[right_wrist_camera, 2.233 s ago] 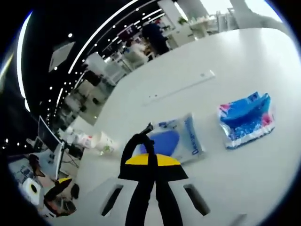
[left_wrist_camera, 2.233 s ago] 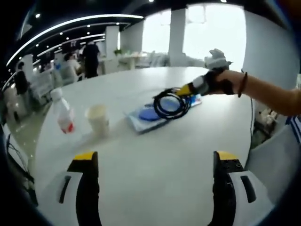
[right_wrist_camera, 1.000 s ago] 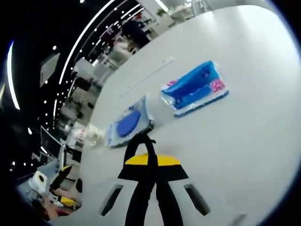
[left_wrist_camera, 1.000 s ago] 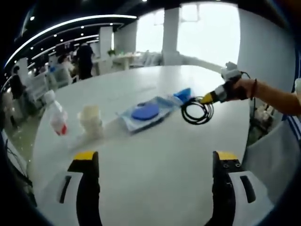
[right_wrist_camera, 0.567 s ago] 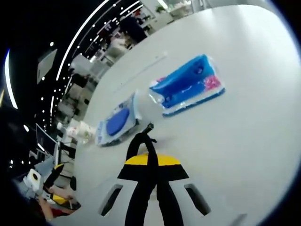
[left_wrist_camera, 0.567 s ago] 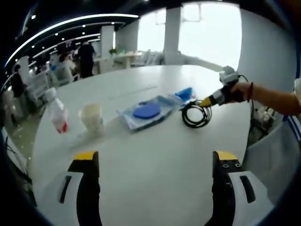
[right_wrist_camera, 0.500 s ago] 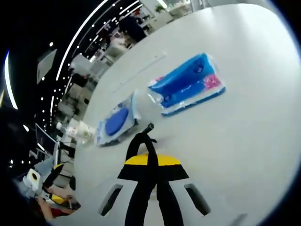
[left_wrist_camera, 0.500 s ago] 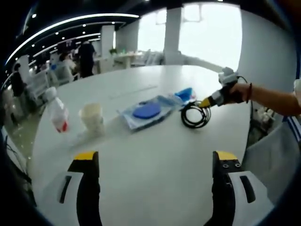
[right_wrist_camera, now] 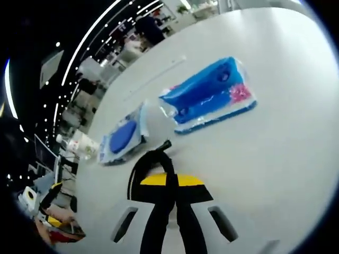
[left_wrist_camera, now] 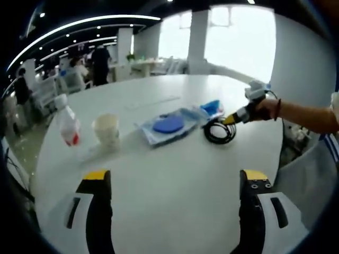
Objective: Arrange the tabletop items into an orderly group along one side of the table until the central work area is clear of visible clutter.
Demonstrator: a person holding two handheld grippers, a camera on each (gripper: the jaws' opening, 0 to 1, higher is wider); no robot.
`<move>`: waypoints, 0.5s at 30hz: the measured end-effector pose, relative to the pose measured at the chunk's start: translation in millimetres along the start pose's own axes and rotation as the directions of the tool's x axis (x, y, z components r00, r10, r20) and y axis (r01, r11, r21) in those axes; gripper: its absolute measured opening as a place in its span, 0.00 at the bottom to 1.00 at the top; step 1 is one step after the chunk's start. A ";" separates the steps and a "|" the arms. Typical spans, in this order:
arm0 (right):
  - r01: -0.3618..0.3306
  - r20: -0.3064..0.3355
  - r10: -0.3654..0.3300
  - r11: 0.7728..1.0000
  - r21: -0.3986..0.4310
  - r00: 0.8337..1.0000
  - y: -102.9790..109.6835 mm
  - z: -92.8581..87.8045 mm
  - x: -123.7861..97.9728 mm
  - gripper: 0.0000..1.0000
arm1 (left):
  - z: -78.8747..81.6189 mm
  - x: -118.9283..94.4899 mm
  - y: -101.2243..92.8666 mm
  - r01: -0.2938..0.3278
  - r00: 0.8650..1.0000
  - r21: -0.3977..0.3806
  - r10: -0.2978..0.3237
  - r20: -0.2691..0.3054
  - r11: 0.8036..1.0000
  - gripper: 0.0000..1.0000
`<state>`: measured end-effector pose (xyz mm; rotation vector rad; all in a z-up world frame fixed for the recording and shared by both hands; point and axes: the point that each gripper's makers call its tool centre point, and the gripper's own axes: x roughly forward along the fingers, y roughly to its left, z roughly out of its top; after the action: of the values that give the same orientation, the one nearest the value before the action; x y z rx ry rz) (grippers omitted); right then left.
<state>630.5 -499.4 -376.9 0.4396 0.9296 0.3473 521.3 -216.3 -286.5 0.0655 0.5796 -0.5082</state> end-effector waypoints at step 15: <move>0.044 0.004 -0.044 0.979 -0.199 0.999 -4.3 5.8 2.6 0.14 | 2.4 -1.3 1.0 -0.002 1.000 -0.009 0.002 0.012 1.000 0.99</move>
<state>637.1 -503.1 -377.8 0.2354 0.8939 0.3961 522.0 -215.3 -283.9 0.0546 0.5704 -0.5038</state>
